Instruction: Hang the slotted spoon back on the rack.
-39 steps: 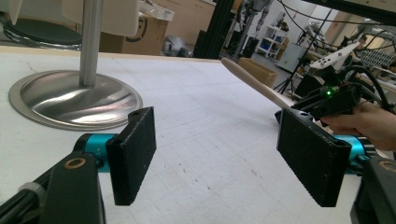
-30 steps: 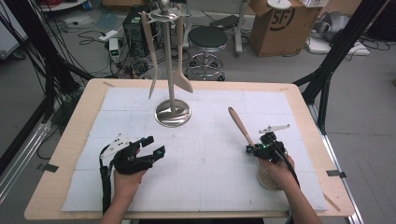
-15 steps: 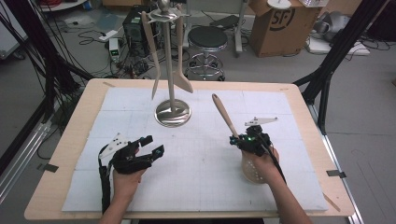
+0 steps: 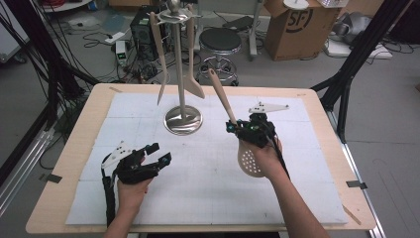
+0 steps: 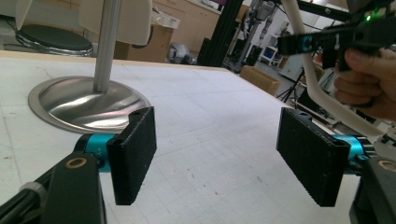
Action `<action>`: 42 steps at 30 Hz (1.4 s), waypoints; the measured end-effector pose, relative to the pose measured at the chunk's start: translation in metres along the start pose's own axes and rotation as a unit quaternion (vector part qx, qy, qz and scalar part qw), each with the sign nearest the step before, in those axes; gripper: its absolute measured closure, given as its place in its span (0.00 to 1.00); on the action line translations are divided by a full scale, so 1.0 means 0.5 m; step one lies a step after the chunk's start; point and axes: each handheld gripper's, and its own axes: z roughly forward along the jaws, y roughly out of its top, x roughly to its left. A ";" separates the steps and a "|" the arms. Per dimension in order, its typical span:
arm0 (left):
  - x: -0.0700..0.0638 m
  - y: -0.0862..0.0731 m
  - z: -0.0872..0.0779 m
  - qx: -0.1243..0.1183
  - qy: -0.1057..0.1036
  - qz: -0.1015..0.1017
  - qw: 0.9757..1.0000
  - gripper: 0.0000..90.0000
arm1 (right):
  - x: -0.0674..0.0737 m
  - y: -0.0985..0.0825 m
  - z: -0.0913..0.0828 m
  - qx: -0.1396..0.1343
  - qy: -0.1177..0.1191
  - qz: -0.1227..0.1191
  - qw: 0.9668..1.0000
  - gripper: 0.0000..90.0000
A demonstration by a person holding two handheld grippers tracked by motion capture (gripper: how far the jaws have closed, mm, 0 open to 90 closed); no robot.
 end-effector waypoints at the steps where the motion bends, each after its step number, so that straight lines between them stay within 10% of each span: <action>1: 0.000 0.000 0.000 -0.001 0.000 -0.001 1.000 0.33 | 0.004 0.010 0.001 -0.005 0.002 0.000 1.000 0.87; 18: 0.002 0.000 -0.003 -0.004 0.000 -0.004 1.000 0.33 | 0.083 0.164 0.009 -0.089 0.044 -0.024 0.995 0.87; 42: 0.004 0.001 -0.009 -0.006 -0.001 -0.005 1.000 0.33 | 0.090 0.190 0.069 -0.046 0.017 -0.037 0.998 0.86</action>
